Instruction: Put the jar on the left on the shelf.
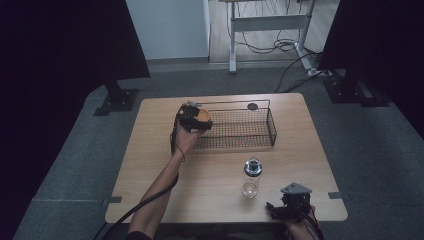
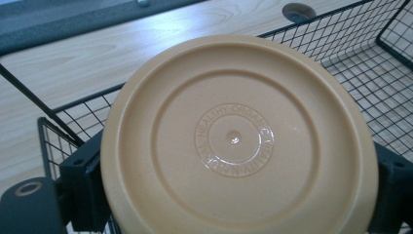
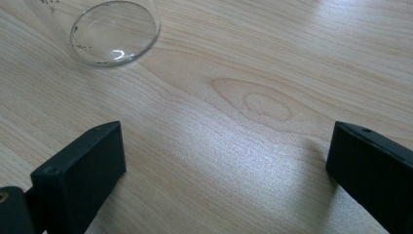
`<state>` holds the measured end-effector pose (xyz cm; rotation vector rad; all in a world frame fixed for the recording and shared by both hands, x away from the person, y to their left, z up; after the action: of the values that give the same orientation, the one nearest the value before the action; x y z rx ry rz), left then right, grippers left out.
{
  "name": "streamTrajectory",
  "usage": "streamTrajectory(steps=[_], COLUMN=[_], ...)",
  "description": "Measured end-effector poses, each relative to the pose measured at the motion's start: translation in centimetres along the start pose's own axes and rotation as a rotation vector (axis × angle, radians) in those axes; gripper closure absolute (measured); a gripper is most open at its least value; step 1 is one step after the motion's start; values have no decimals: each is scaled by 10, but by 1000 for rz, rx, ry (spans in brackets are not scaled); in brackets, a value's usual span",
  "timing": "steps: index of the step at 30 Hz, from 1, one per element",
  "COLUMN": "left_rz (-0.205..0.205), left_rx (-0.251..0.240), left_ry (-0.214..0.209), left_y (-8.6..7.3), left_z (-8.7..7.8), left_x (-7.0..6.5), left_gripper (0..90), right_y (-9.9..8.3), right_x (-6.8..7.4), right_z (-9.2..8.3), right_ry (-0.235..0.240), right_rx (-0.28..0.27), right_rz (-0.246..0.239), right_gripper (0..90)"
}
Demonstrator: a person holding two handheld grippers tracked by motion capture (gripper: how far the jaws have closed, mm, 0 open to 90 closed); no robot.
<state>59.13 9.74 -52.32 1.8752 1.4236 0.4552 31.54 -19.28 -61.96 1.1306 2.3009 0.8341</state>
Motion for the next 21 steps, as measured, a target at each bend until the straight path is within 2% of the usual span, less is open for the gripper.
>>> streamTrajectory(steps=[8, 11, 21], left_rz=[-20, -13, -26], left_rx=[11, 15, 30], left_ry=[12, 23, 20], left_y=[-7, -9, -16], left_z=[10, 13, 21], left_x=[2, 2, -2], left_gripper=[98, 98, 98], right_y=[0, 0, 0], right_x=[0, 0, 0], right_z=[0, 0, 0], right_ry=[1, 2, 3], right_rx=[-1, -1, -2], right_rz=[-1, -3, -4], right_gripper=[1, 1, 2])
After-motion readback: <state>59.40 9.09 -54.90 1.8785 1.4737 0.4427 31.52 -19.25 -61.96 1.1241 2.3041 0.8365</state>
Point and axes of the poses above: each handheld gripper's, and its own axes: z roughly forward along the jaws, y roughly out of its top, x roughly to its left, the point moved 8 cm from there along z, roughly forward along the jaws, and after that the axes turned 11 degrees about -z, right-handed, at the moved point
